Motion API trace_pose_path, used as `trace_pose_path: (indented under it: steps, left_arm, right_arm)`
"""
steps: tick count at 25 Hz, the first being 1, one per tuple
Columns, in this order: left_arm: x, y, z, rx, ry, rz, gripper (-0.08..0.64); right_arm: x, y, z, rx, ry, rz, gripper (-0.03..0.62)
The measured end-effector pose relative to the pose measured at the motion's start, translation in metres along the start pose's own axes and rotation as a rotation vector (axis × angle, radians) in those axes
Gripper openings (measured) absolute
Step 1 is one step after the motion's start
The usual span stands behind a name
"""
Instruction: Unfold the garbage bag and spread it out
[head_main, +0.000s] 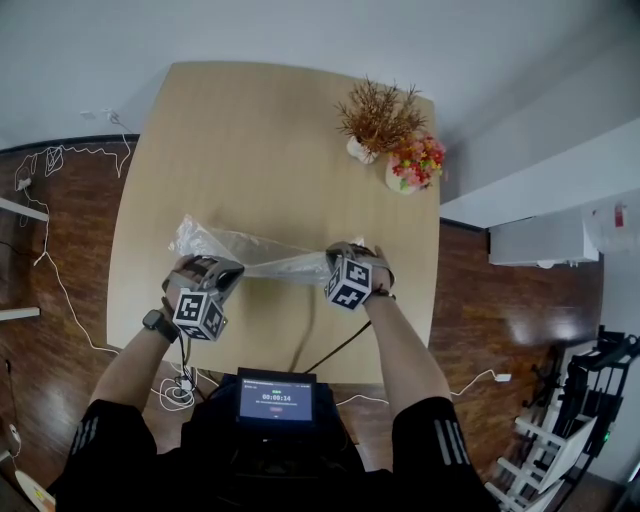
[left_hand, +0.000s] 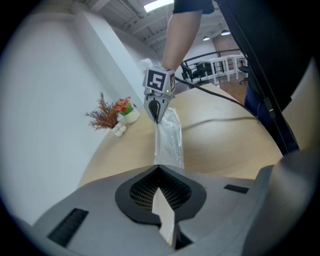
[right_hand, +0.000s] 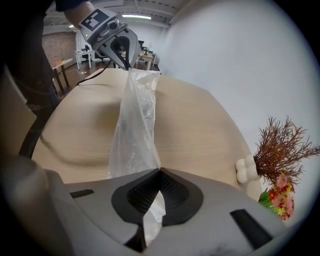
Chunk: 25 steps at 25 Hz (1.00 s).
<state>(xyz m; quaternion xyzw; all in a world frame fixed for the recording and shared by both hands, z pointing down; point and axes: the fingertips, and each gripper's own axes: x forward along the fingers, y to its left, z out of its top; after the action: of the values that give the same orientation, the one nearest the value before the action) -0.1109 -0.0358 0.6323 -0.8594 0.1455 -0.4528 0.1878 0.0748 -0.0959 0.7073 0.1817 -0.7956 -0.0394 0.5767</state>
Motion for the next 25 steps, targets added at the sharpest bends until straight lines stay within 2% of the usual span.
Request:
trace_pose_path:
  steps: [7, 13, 18, 25]
  left_arm:
    - [-0.012, 0.007, -0.004, -0.06, -0.003, 0.026, 0.0]
    - [-0.026, 0.0, -0.007, -0.107, -0.009, 0.023, 0.0]
    - [-0.036, -0.022, -0.006, -0.144, -0.009, 0.002, 0.0]
    - [-0.043, -0.069, -0.006, -0.166, -0.003, -0.06, 0.0]
  right_arm:
    - [-0.04, 0.0, 0.018, -0.019, -0.073, -0.075, 0.018]
    - [-0.076, 0.02, 0.032, -0.058, -0.111, -0.124, 0.02]
    - [-0.098, 0.047, 0.037, -0.058, -0.132, -0.16, 0.021]
    - [-0.108, 0.095, 0.024, -0.005, -0.121, -0.133, 0.026]
